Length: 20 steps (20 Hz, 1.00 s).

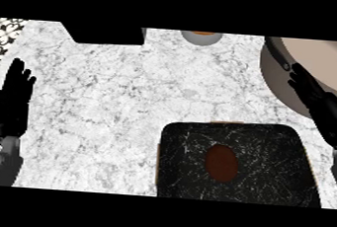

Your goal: Pick the cupcake from the tray and place it in the pot

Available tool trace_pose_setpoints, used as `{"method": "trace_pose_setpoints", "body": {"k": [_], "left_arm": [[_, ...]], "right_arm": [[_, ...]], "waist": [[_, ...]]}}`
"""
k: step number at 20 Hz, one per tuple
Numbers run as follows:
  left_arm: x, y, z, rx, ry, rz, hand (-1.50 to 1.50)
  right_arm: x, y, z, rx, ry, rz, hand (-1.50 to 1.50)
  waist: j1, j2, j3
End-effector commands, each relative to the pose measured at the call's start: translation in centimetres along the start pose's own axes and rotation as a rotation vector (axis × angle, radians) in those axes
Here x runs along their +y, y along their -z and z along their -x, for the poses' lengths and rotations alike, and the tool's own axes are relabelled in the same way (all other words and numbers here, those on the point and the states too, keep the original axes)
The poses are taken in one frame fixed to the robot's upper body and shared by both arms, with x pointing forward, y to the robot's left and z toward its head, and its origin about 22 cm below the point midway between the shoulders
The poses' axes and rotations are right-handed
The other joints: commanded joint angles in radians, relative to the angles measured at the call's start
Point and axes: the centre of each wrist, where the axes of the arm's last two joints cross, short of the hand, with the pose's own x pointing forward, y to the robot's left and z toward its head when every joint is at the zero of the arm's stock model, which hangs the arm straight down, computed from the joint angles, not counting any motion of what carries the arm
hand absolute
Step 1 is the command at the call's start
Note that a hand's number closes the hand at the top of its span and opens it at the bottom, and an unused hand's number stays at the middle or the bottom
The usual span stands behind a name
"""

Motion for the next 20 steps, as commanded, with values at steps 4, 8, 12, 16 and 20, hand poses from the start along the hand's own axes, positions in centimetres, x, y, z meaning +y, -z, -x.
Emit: {"method": "trace_pose_setpoints", "body": {"k": [4,8,12,16,20], "left_arm": [[-3.3,-2.7,3.0,0.081,0.111,0.333,0.0],[-3.9,-4.1,5.0,0.183,0.122,0.42,0.0],[-3.8,-4.9,5.9,0.207,0.13,0.5,0.0],[-4.5,-5.2,6.6,0.202,0.127,0.549,0.0],[-4.6,-5.1,6.4,0.193,0.127,0.591,0.0]], "right_arm": [[8.1,-2.6,2.7,0.119,0.063,0.159,1.5],[2.0,-3.1,3.1,0.083,-0.307,0.531,1.5],[8.1,-3.1,1.0,-0.244,-0.203,0.753,-1.5],[14.8,-5.7,0.0,-0.369,-0.174,0.821,-1.5],[17.0,-8.4,0.2,-0.15,-0.191,0.77,-1.5]], "waist": [[-0.019,-0.008,-0.037],[-0.117,-0.028,-0.053],[-0.079,-0.03,-0.038],[-0.044,-0.018,-0.041],[-0.02,-0.012,-0.044]]}}
